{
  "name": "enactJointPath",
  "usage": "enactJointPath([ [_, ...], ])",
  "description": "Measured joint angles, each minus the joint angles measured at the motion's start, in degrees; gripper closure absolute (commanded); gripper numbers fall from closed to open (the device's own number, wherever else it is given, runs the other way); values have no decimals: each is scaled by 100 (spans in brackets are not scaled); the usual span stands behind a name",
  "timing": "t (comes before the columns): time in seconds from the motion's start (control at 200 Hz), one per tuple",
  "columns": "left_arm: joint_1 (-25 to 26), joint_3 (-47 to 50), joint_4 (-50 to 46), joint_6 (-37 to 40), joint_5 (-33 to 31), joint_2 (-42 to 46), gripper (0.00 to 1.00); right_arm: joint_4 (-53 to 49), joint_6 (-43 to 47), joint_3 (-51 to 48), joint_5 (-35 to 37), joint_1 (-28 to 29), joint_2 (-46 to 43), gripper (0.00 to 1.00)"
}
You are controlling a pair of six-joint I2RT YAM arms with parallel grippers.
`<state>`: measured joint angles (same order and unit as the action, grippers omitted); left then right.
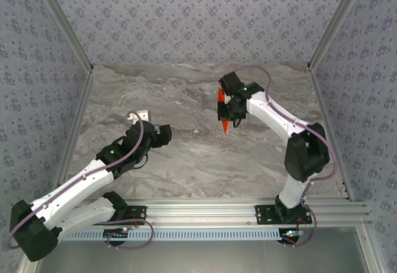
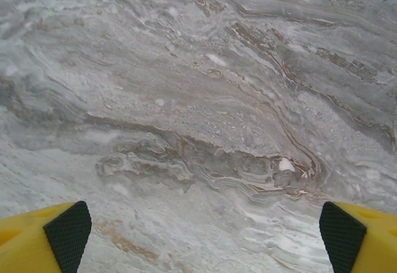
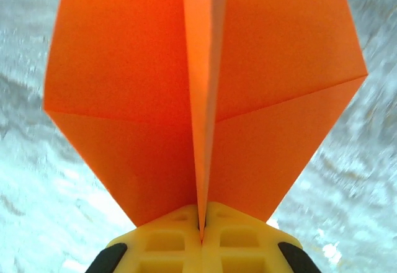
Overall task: Fold a paper plane with a square sheet of paper (fold left side to right side)
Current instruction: Place the paper plane at the center of the table.
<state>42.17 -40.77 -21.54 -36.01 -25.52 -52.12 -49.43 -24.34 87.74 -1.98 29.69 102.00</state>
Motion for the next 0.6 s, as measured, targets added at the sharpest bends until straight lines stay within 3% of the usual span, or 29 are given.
enactJointPath([
  [0.29,-17,0,-107,153,-107,68,2,-807,201,1521,481,22,1722,98],
  [0.6,-17,0,-190,168,-111,68,2,-1180,236,2258,612,22,2546,98],
])
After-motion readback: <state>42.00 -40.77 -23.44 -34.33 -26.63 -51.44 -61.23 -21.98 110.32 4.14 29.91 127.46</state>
